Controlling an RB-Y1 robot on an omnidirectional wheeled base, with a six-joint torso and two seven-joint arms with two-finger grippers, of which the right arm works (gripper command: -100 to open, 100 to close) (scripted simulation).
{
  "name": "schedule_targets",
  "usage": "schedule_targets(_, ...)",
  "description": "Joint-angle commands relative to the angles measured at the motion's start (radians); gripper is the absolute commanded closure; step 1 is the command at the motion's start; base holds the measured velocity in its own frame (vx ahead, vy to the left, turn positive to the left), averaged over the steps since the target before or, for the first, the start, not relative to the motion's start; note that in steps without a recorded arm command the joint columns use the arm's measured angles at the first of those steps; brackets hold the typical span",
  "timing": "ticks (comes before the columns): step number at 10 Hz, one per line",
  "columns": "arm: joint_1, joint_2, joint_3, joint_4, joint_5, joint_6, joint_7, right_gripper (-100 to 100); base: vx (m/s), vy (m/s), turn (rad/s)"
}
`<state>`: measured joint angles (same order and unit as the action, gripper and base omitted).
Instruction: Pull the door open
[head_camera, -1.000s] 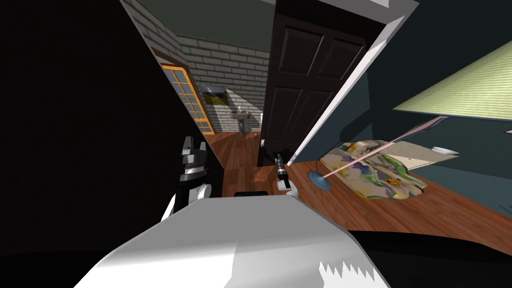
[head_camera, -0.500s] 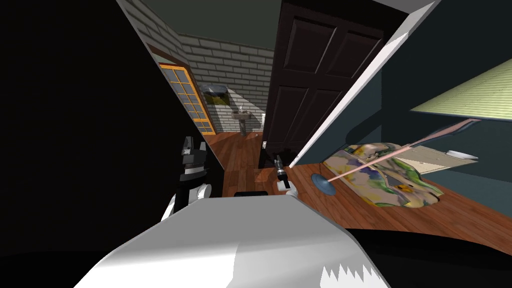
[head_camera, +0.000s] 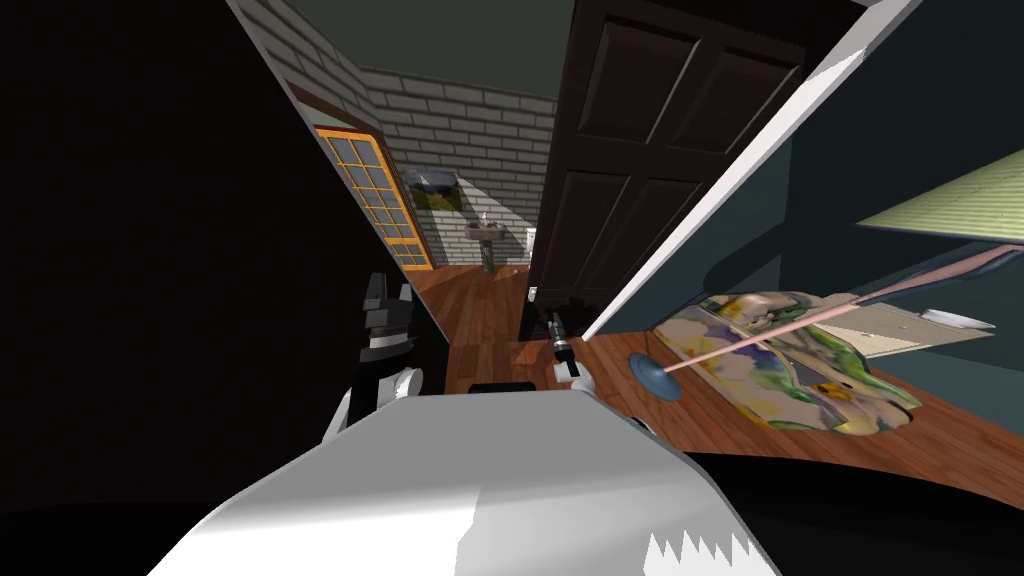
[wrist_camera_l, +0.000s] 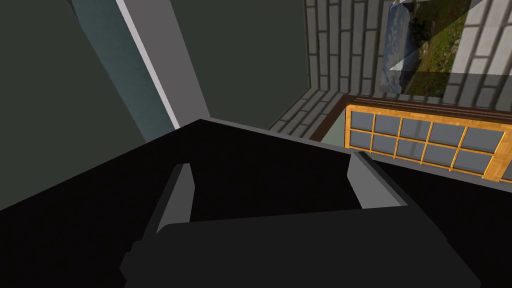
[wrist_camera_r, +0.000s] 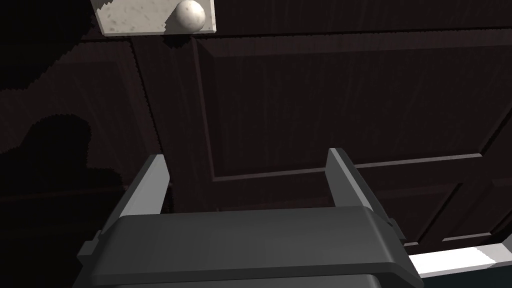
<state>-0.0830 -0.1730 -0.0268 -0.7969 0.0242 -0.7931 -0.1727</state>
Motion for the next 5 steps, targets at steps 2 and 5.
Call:
schedule_targets(2,-0.021,-0.004,0.002,0.063,0.002,-0.016,-0.009,-100,0.115,0.024,0.044)
schedule_targets(5,-0.047,-0.007,0.003,0.130,0.002,-0.033,-0.016,-100,0.120,0.018,0.030)
